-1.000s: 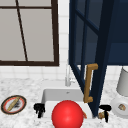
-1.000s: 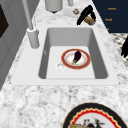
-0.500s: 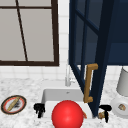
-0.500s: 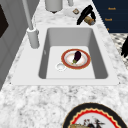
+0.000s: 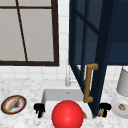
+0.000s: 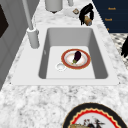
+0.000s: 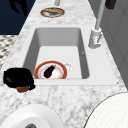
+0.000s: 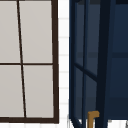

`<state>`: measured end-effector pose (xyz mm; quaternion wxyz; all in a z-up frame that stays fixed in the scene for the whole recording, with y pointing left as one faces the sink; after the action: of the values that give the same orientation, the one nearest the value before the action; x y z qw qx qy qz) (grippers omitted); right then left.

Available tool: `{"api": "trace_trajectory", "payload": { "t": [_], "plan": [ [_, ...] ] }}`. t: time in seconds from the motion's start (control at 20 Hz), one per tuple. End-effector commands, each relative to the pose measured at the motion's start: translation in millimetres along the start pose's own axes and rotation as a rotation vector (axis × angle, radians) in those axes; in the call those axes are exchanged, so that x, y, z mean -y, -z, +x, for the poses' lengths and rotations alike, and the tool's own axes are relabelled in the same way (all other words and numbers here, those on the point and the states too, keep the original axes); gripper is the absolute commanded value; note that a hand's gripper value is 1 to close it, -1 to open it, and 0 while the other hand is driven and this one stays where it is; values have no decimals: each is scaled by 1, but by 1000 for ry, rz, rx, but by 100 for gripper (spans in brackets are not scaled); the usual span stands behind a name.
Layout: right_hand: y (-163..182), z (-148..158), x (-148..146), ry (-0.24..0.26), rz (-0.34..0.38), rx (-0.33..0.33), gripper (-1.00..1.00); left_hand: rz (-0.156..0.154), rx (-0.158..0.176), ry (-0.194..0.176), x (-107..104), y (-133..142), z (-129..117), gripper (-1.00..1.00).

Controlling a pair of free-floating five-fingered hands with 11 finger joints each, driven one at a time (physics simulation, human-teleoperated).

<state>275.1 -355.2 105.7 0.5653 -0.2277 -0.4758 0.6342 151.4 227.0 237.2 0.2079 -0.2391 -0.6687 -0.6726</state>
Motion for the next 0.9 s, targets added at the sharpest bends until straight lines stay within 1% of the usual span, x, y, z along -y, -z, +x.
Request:
{"api": "trace_trajectory", "payload": {
  "t": [0.0, 0.05, 0.1, 0.3, 0.55, 0.85],
  "plan": [
    [-7, -5, -8, 6, -37, -28, 100, 0, 0, 0, 0, 0, 0, 0],
    [-11, -6, -5, 11, -69, -48, 100, 0, 0, 0, 0, 0, 0, 0],
    [-9, -3, -4, 17, -84, -64, 100, 0, 0, 0, 0, 0, 0, 0],
    [-26, -4, 19, 44, -59, -87, 100, 0, 0, 0, 0, 0, 0, 0],
    [-49, -4, 48, 56, -51, -106, 100, 0, 0, 0, 0, 0, 0, 0],
    [-75, 4, 87, 59, -62, -170, 100, 0, 0, 0, 0, 0, 0, 0]
  ]
}}
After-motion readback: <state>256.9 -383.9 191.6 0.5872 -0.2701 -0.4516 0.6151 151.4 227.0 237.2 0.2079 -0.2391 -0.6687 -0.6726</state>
